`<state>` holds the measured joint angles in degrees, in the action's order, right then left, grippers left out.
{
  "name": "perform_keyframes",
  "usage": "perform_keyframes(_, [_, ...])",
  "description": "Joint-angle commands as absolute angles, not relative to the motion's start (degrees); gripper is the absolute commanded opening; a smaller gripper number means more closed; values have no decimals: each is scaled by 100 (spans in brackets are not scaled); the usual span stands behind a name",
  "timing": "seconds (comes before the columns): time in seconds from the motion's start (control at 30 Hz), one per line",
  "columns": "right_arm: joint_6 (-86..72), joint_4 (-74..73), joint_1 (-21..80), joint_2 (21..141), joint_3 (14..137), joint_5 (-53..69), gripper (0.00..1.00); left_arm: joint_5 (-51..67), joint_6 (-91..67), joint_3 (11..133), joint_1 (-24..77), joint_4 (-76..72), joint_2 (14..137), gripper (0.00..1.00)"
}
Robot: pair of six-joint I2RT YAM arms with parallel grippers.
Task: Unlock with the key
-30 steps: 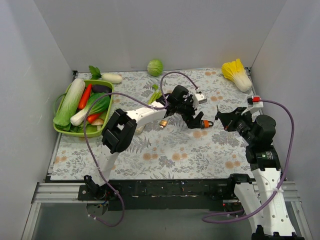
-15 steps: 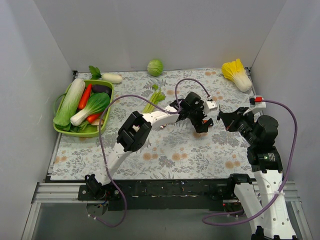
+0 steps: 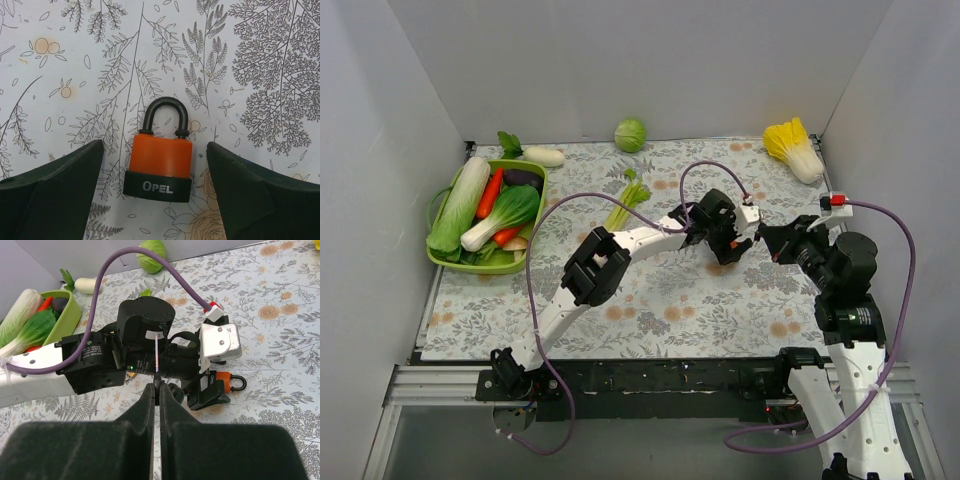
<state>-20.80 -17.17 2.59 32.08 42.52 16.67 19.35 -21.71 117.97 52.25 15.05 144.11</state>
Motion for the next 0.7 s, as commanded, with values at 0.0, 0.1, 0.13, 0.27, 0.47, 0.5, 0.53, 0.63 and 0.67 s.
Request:
perform_keyframes(0.0, [-2030, -1679, 237, 3111, 4447, 1617, 1, 1696, -2188, 11822, 5273, 1846, 14441, 77])
perform_keyframes(0.1, [-2039, -1670, 237, 3094, 4412, 1635, 1, 1863, -2215, 11769, 5273, 1828, 14414, 69])
perform_keyframes(0.13, [-2056, -1679, 237, 3094, 4403, 1635, 1, 1907, -2224, 11769, 5291, 1846, 14423, 61])
perform_keyframes(0.27, [-2030, -1740, 237, 3059, 4447, 1600, 1, 1942, -2303, 11725, 5309, 1889, 14405, 37])
perform_keyframes(0.47, [-1969, -1881, 237, 2988, 4544, 1547, 1, 1899, -2434, 11461, 5309, 1899, 14186, 1])
perform_keyframes(0.5, [-1960, -1898, 237, 2988, 4553, 1538, 1, 1872, -2504, 11478, 5309, 1881, 14159, 0])
perform_keyframes(0.53, [-1934, -1925, 237, 2971, 4553, 1547, 1, 1863, -2574, 11479, 5300, 1863, 14124, 0])
perform_keyframes(0.63, [-1785, -1986, 237, 2988, 4562, 1617, 1, 1811, -2943, 11478, 5247, 1732, 13931, 0])
perform_keyframes(0.67, [-1741, -2039, 237, 2988, 4544, 1582, 1, 1811, -3188, 11479, 5230, 1705, 13887, 0])
